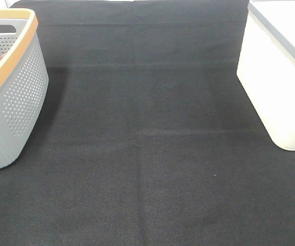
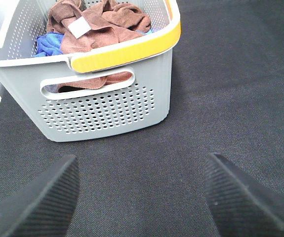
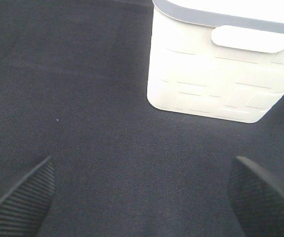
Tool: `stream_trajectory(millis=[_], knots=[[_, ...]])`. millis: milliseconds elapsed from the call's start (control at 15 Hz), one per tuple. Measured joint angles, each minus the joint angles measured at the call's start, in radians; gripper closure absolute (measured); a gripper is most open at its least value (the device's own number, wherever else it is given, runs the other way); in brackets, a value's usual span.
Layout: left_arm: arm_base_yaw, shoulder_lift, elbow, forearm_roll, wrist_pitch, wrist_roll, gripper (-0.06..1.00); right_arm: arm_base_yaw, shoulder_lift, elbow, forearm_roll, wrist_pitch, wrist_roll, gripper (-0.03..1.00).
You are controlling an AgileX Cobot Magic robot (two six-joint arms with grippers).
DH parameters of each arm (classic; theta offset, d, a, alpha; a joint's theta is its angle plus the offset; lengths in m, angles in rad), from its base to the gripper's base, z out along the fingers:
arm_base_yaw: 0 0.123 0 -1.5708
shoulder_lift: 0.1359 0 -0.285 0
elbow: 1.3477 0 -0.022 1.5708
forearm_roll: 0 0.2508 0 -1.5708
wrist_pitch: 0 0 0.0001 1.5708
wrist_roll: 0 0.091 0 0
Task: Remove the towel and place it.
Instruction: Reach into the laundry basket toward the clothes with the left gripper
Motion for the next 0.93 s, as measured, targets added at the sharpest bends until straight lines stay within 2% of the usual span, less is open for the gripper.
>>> stream_trajectory(millis=[933], knots=[[0.0, 0.0, 0.0, 0.0, 0.0, 0.0, 0.26, 0.0, 0.0, 0.0, 0.0, 0.0, 0.0, 0.08]])
